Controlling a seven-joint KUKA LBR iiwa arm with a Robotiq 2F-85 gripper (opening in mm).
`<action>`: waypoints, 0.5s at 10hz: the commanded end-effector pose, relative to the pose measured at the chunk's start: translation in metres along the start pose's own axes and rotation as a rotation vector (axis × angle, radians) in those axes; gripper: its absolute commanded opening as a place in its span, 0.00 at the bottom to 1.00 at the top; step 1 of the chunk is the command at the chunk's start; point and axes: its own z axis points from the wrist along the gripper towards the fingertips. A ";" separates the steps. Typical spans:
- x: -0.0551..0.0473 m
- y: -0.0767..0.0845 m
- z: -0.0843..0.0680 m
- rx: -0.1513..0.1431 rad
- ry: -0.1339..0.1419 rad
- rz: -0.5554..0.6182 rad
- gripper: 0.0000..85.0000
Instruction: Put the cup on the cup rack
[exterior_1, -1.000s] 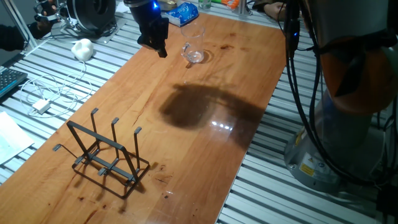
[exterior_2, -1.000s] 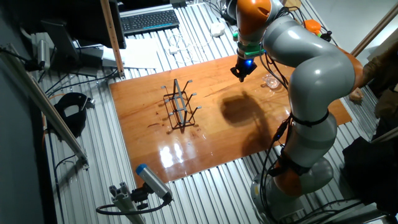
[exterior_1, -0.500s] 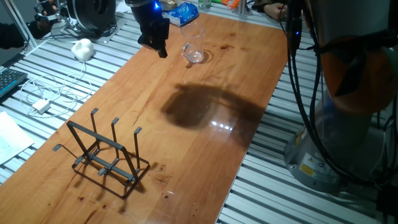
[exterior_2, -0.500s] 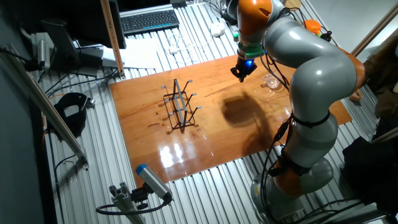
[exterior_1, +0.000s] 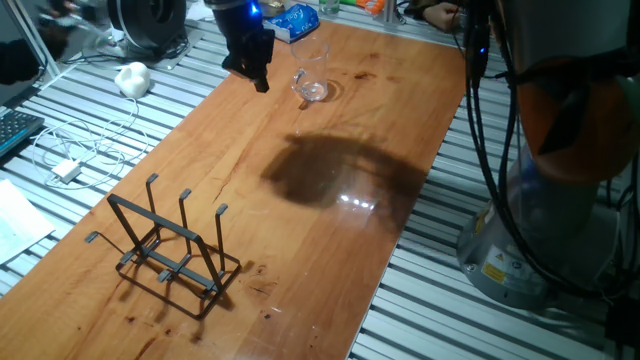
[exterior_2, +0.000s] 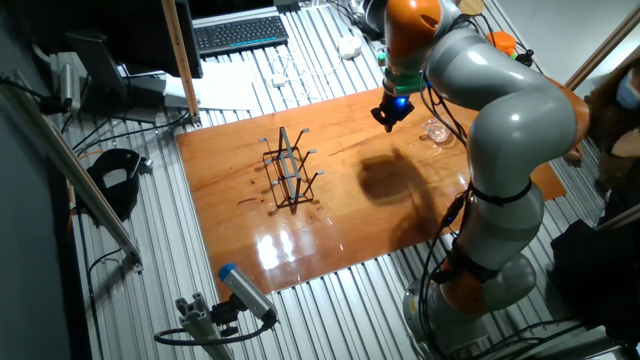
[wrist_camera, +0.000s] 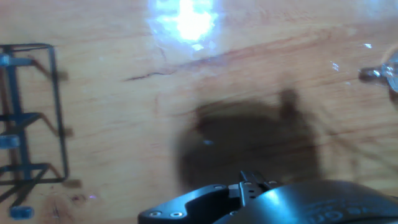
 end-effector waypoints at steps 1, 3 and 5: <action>0.000 0.000 -0.001 0.029 -0.016 -0.005 0.00; 0.000 0.000 -0.001 -0.010 -0.076 0.028 0.00; 0.000 0.000 -0.001 0.024 -0.106 0.068 0.20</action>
